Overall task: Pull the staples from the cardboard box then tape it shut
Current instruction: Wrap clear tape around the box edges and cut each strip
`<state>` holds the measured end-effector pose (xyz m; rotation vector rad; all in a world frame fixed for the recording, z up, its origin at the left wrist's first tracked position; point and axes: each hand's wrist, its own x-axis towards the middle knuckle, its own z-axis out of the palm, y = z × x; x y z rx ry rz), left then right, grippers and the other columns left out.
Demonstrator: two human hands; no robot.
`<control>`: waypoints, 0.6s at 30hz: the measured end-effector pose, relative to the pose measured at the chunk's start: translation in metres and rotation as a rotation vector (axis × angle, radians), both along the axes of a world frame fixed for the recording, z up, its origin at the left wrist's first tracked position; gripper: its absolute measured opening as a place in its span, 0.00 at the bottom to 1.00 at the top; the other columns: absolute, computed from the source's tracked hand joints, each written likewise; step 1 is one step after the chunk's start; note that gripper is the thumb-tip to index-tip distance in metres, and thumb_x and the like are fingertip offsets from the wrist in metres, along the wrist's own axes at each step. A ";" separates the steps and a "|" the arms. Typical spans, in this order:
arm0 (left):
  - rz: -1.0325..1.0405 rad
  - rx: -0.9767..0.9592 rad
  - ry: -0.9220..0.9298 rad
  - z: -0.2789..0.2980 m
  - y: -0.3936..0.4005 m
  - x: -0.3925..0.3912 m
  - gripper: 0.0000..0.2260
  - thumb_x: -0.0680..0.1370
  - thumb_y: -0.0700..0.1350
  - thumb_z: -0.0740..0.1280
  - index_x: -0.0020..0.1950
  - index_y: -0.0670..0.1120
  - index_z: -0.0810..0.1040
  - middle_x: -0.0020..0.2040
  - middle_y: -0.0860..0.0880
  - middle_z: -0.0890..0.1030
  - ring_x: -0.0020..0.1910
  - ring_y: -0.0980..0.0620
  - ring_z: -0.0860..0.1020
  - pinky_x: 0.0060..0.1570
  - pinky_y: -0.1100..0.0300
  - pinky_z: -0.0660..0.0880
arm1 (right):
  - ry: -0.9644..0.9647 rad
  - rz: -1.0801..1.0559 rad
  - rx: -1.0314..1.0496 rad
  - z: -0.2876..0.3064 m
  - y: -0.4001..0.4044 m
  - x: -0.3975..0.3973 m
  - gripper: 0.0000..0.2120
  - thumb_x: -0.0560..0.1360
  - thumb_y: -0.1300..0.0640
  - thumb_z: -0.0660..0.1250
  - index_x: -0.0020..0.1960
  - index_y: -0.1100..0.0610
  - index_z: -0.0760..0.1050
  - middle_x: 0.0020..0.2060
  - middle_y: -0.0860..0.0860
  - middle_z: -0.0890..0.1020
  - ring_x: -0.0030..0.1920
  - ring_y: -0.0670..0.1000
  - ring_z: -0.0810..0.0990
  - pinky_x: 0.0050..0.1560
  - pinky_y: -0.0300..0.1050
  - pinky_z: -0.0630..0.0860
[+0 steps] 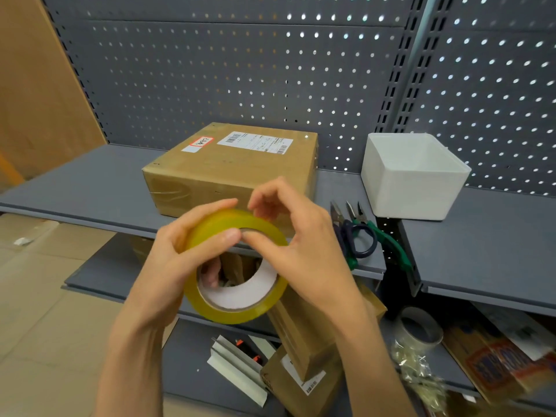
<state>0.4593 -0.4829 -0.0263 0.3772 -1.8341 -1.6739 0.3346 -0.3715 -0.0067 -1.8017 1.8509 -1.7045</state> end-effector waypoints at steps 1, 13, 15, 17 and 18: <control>0.009 -0.012 -0.006 0.000 0.000 0.001 0.26 0.62 0.56 0.74 0.58 0.51 0.80 0.33 0.51 0.78 0.25 0.56 0.71 0.25 0.68 0.69 | 0.003 0.009 0.011 -0.001 -0.001 0.000 0.10 0.70 0.65 0.71 0.47 0.58 0.71 0.41 0.46 0.75 0.45 0.44 0.74 0.46 0.38 0.72; -0.014 0.188 0.106 0.004 0.008 -0.005 0.33 0.56 0.61 0.77 0.58 0.48 0.81 0.32 0.28 0.62 0.19 0.54 0.62 0.19 0.68 0.63 | -0.020 -0.020 -0.070 0.006 -0.001 0.002 0.12 0.68 0.63 0.72 0.45 0.54 0.70 0.38 0.40 0.71 0.42 0.44 0.70 0.44 0.32 0.67; -0.017 0.203 0.115 0.004 0.009 -0.005 0.33 0.56 0.61 0.77 0.57 0.48 0.81 0.33 0.29 0.63 0.19 0.54 0.62 0.20 0.68 0.62 | -0.038 -0.039 -0.084 0.006 0.000 0.002 0.13 0.68 0.63 0.73 0.44 0.54 0.70 0.38 0.44 0.73 0.42 0.45 0.71 0.44 0.34 0.68; -0.014 0.220 0.129 0.005 0.011 -0.007 0.32 0.55 0.61 0.77 0.56 0.49 0.82 0.33 0.35 0.64 0.19 0.55 0.62 0.20 0.69 0.62 | -0.058 -0.066 -0.099 0.006 0.000 0.003 0.13 0.68 0.62 0.74 0.44 0.54 0.70 0.38 0.46 0.74 0.42 0.46 0.72 0.44 0.35 0.69; -0.011 0.231 0.137 0.005 0.012 -0.008 0.32 0.55 0.61 0.78 0.55 0.49 0.82 0.33 0.38 0.65 0.19 0.55 0.62 0.20 0.69 0.63 | -0.067 -0.077 -0.103 0.006 0.001 0.003 0.12 0.68 0.61 0.74 0.44 0.55 0.71 0.38 0.46 0.74 0.42 0.46 0.72 0.43 0.35 0.69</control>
